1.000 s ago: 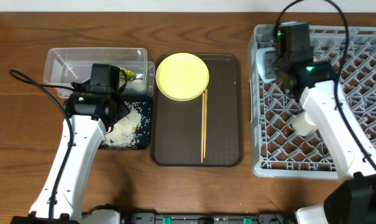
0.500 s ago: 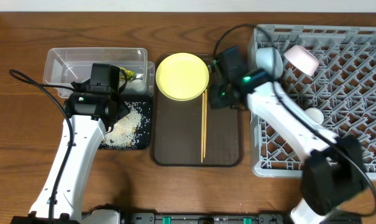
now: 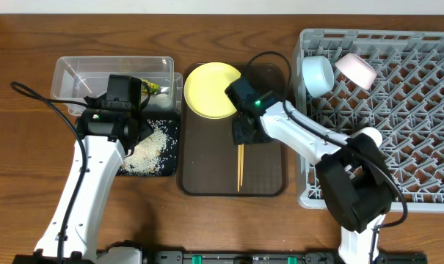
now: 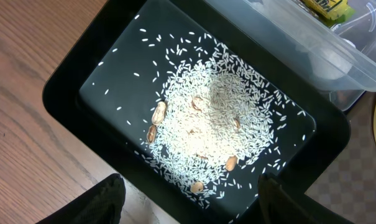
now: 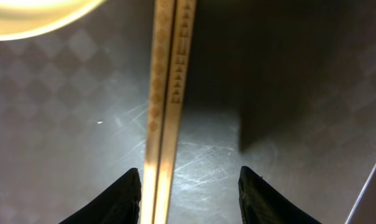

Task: Sort waste into correct bins and load items into the dishwasher rack
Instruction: 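Move the right gripper to the chopsticks and grasp one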

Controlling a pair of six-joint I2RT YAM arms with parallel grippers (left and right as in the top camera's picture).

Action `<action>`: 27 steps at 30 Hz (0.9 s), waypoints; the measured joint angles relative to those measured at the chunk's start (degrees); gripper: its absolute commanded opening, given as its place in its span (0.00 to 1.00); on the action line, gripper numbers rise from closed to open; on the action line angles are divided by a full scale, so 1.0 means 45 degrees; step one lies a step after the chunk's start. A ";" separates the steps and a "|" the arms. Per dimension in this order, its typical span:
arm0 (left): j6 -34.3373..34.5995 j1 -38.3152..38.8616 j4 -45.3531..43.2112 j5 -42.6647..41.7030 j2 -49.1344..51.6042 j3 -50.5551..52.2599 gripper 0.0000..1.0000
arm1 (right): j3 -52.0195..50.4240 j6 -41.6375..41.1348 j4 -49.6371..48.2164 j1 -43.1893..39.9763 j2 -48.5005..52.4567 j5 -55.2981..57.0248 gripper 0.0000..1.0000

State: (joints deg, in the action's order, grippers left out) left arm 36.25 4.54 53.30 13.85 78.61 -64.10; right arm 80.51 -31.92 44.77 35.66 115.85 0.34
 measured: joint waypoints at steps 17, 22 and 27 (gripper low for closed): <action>0.0000 0.0000 0.0000 0.0000 0.0000 0.0000 0.71 | -0.0063 -0.0214 0.0039 0.0209 0.0034 0.0602 0.49; 0.0000 0.0000 0.0000 0.0000 0.0000 0.0000 0.71 | -0.0267 -0.0219 0.0049 0.0209 0.0034 0.0661 0.49; 0.0000 0.0000 0.0000 0.0005 0.0000 0.0000 0.71 | -0.0413 -0.0267 -0.0049 0.0214 0.0034 0.0685 0.49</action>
State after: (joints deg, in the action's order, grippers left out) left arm 36.25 4.54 53.30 13.87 78.61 -64.10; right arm 78.65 -33.12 44.56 36.62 116.01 3.42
